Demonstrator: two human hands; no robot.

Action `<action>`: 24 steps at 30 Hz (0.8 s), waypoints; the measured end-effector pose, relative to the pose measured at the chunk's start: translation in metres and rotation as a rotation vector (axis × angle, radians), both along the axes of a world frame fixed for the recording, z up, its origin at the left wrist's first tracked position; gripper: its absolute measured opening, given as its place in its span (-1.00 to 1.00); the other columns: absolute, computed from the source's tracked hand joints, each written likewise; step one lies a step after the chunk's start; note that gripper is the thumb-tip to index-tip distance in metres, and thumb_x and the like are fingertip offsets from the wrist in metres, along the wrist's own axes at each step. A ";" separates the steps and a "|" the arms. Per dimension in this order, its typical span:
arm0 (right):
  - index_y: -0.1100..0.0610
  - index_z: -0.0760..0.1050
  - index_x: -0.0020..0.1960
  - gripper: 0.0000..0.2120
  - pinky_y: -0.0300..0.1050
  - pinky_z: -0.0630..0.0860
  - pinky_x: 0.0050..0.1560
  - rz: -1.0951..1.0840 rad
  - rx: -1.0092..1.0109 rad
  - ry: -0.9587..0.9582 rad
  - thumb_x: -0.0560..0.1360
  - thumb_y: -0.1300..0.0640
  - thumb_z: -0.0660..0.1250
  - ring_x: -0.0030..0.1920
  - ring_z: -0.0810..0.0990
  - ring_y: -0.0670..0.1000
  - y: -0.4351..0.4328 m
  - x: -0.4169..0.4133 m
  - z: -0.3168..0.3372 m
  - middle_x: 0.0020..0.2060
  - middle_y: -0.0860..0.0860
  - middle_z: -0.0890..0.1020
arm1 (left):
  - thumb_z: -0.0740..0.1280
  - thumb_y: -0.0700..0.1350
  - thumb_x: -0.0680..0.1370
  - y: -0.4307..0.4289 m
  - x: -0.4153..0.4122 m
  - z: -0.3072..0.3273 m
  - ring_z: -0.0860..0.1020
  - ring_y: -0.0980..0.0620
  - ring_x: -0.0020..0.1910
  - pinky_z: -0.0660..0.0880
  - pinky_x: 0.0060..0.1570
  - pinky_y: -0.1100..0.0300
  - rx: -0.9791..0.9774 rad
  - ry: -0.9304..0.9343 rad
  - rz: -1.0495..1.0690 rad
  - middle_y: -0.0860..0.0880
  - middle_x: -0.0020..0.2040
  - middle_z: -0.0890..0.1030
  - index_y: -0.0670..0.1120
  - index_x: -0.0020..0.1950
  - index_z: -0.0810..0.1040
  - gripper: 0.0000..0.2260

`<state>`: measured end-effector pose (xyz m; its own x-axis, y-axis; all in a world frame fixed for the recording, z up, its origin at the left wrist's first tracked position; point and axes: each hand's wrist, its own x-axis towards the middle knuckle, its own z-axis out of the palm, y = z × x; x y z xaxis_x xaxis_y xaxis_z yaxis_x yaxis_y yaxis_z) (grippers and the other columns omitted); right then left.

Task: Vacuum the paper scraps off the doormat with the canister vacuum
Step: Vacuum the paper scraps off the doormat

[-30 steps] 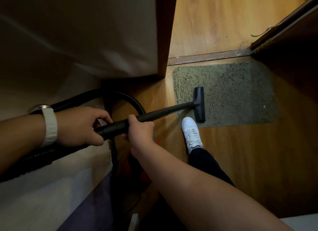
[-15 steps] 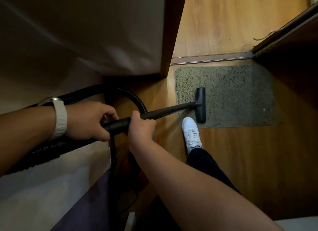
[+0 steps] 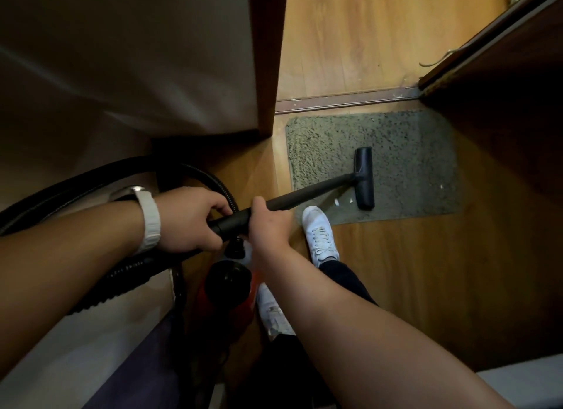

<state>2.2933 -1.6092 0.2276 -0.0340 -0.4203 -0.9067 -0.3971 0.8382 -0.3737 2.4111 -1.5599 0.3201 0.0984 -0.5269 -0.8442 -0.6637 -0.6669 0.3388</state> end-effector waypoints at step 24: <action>0.10 0.25 0.14 -0.61 0.15 0.63 0.12 0.097 0.155 -0.115 0.48 -0.03 0.36 0.00 0.61 0.11 0.041 0.027 0.020 -0.08 0.08 0.54 | 0.53 -0.13 0.35 0.037 0.037 0.041 0.58 0.31 -0.39 0.48 -0.24 0.31 0.086 0.008 0.087 0.10 -0.13 0.68 0.12 0.11 0.53 -0.61</action>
